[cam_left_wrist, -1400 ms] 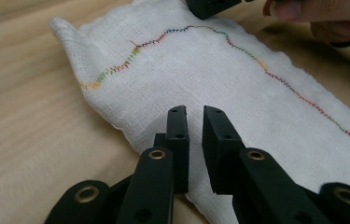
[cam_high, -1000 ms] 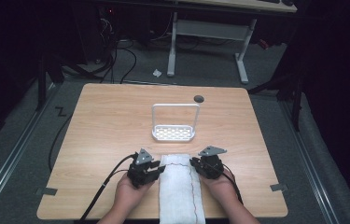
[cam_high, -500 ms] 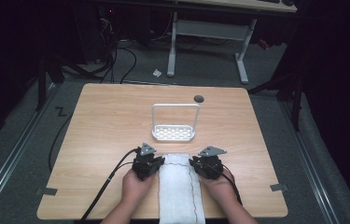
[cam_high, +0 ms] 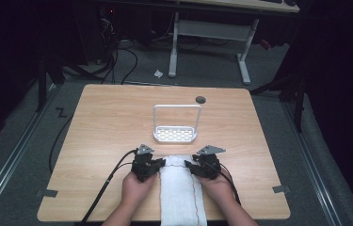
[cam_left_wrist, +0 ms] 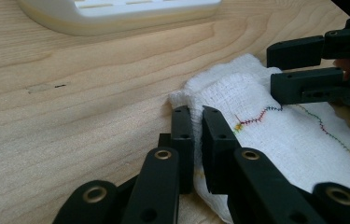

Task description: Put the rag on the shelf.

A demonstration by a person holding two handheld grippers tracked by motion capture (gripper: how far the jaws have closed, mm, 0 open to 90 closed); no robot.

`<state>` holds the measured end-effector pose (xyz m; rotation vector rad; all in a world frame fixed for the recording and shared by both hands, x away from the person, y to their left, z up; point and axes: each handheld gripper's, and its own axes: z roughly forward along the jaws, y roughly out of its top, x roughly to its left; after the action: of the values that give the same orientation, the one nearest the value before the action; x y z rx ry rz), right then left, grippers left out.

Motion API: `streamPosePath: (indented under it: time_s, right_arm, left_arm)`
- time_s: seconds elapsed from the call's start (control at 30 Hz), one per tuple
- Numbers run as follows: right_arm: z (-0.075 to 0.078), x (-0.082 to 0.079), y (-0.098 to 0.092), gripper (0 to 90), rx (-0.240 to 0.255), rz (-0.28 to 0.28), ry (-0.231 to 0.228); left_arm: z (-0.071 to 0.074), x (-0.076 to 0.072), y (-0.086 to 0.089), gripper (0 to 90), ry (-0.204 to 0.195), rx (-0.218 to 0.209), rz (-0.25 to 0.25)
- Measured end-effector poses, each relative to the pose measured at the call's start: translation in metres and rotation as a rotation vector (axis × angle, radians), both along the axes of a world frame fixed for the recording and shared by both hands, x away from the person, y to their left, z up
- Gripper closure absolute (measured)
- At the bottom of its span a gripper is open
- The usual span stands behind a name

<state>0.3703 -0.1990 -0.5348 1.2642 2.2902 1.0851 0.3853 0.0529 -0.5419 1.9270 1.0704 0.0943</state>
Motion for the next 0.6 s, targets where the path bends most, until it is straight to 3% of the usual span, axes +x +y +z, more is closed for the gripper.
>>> streamPosePath:
  time_s: [0.1,0.27,0.6]
  right_arm:
    - [0.0,-0.001,0.003,67.5,-0.001,0.026,-0.006]
    - [-0.001,-0.002,0.002,76.7,0.028,0.044,0.016]
    - [-0.001,-0.006,-0.008,74.9,0.053,0.066,0.03]
  left_arm:
    - [0.0,0.0,0.0,84.1,0.0,0.0,-0.002]
    - [0.0,-0.001,0.0,84.1,-0.002,0.0,-0.002]
    - [0.0,-0.001,0.0,84.4,-0.009,0.007,0.004]
